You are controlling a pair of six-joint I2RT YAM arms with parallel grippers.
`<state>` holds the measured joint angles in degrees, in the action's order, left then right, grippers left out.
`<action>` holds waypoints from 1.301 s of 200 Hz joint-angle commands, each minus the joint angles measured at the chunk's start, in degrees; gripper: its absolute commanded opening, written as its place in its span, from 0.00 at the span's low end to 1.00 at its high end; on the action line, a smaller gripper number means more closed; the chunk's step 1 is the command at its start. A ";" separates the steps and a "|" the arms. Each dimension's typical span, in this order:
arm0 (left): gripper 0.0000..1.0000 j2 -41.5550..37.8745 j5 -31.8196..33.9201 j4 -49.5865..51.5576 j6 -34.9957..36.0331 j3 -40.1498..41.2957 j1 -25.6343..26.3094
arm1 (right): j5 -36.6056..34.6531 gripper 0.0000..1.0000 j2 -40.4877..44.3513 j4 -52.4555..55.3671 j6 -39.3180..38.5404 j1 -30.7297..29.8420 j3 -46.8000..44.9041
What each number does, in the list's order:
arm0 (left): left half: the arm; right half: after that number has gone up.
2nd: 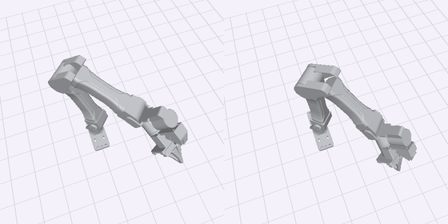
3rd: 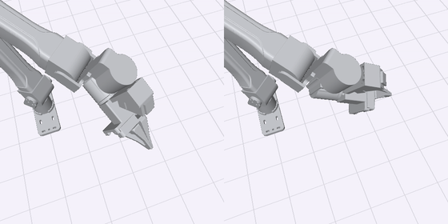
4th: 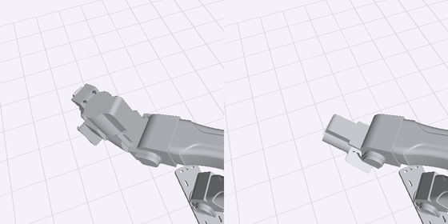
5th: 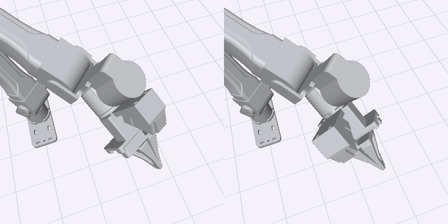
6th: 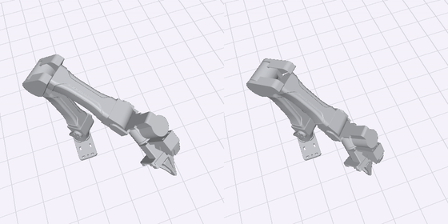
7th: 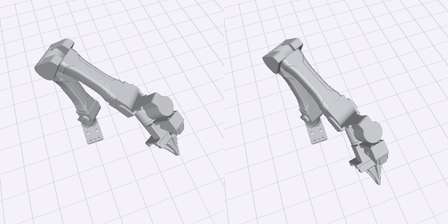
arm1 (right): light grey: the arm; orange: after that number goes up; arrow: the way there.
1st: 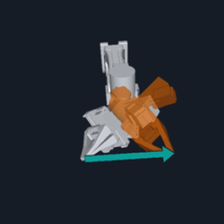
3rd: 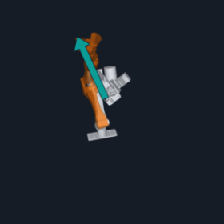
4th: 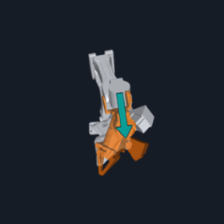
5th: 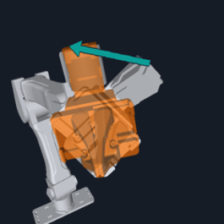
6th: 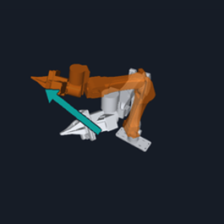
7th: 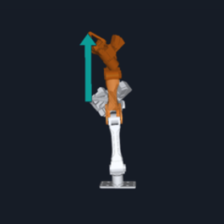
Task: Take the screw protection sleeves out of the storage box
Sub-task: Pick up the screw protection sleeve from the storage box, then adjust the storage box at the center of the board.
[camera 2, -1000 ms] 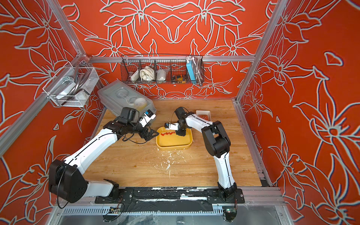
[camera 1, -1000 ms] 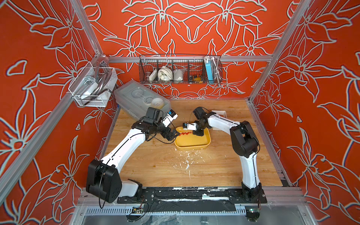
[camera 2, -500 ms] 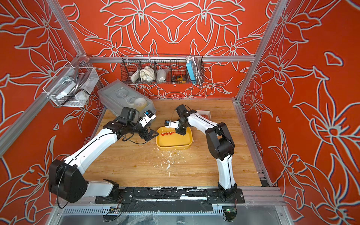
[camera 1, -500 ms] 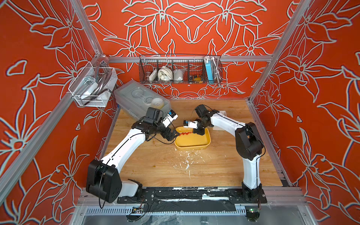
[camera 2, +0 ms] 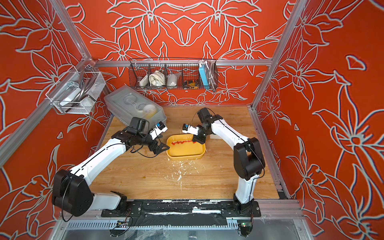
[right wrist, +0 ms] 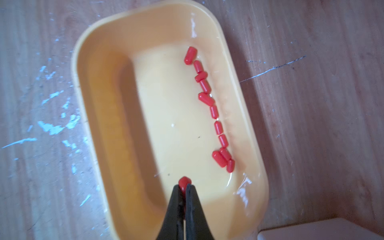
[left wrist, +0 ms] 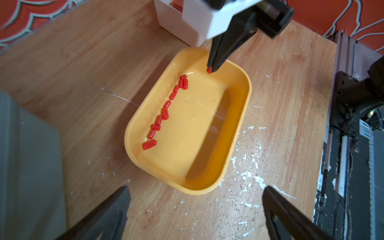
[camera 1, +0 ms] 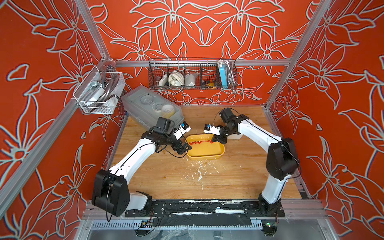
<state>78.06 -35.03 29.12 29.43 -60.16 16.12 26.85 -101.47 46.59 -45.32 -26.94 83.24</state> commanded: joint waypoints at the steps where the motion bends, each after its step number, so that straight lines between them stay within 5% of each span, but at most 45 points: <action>1: 0.98 -1.77 -4.94 2.34 5.42 1.53 0.01 | 2.13 0.00 5.95 6.48 -0.44 0.01 -6.02; 70: 0.98 -2.84 -2.09 8.16 19.52 4.51 0.32 | 0.35 0.00 19.75 0.80 1.07 -2.69 -29.01; 182: 0.98 -4.01 2.15 9.01 22.87 6.28 0.07 | -0.79 0.00 4.15 -16.35 14.72 -6.81 -19.60; 260: 0.98 -4.67 0.93 9.07 22.91 6.50 0.08 | -3.38 0.00 9.13 -3.63 3.93 -6.81 -24.54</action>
<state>74.50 -32.86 37.10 51.62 -53.82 16.19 24.21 -95.64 36.40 -37.41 -33.43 62.11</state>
